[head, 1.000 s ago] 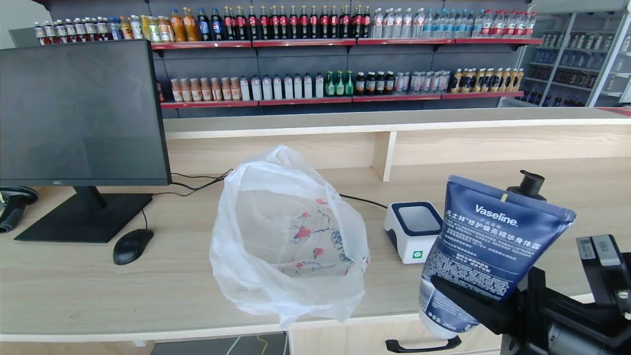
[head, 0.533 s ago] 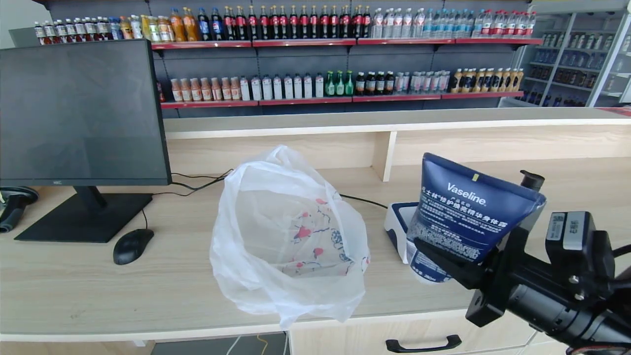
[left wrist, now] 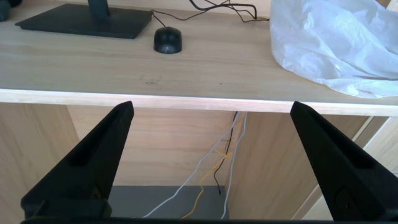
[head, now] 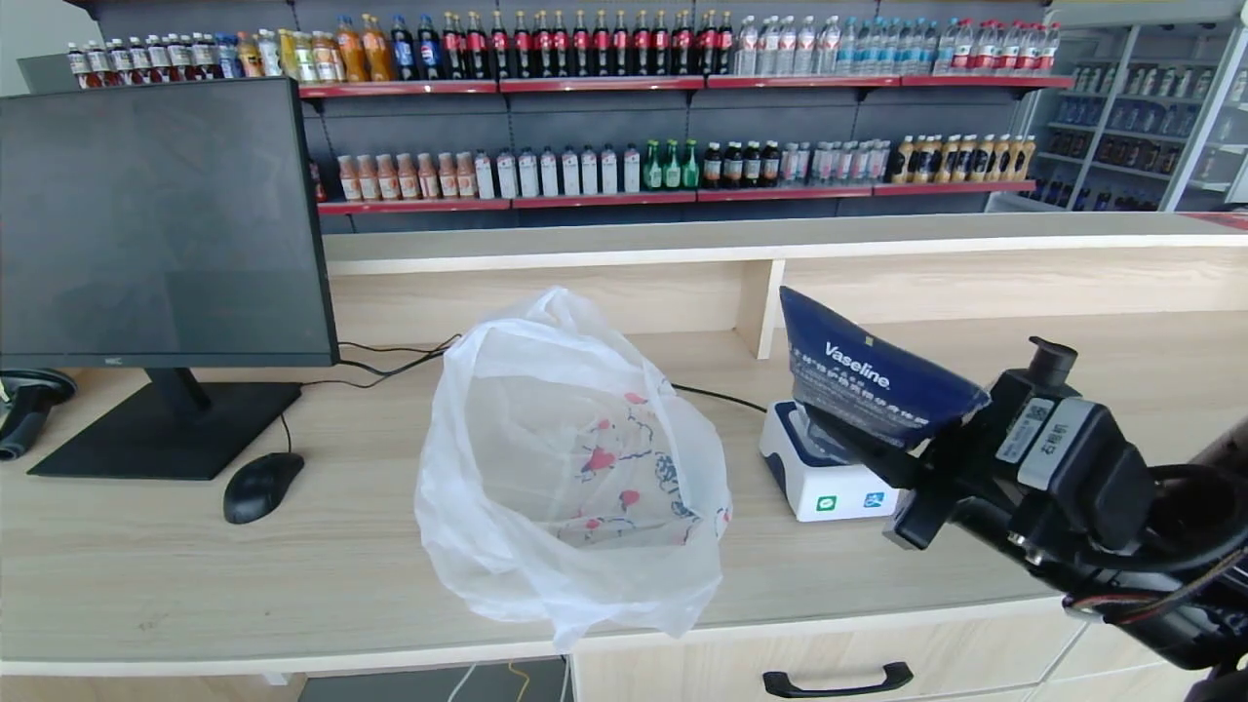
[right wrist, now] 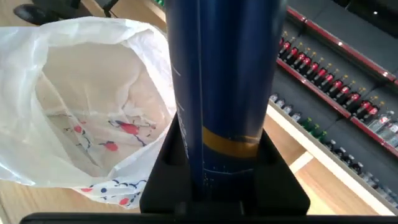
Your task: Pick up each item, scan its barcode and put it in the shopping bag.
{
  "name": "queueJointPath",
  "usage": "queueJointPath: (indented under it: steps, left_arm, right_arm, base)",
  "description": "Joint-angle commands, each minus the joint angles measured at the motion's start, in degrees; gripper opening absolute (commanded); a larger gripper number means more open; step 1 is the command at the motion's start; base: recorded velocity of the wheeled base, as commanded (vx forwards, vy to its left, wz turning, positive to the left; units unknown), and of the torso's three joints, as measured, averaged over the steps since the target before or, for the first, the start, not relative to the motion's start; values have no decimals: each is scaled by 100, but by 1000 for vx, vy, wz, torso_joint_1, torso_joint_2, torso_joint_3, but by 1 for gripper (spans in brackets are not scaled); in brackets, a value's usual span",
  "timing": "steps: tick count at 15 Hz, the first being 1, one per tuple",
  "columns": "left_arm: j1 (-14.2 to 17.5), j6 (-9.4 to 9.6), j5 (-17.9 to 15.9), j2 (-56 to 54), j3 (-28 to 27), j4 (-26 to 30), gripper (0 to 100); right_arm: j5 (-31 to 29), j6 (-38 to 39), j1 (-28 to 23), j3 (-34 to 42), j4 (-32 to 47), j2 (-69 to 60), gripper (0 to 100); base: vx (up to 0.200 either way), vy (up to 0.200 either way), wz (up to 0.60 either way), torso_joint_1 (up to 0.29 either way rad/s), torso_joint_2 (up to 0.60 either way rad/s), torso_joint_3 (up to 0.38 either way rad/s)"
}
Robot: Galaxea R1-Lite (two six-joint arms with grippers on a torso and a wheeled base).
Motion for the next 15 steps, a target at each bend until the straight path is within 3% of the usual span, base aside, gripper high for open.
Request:
queueJointPath:
  steps: [1, 3, 10, 15]
  left_arm:
    - [4, -6, 1, -2, 1, -1, 100]
    - [4, -6, 1, -2, 1, -1, 100]
    - [4, 3, 1, -2, 1, -1, 100]
    - [4, -6, 1, -2, 1, -1, 100]
  right_arm:
    - [5, -405, -114, -177, -9, 113, 0]
    - [5, -607, -158, -133, -9, 104, 0]
    - [146, -3120, -308, 52, -9, 183, 0]
    - [1025, -3490, -703, -63, -9, 790, 0]
  base:
    - [0, 0, 0, 0, 0, 0]
    - [0, 0, 0, 0, 0, 0]
    - [0, 0, 0, 0, 0, 0]
    - [0, 0, 0, 0, 0, 0]
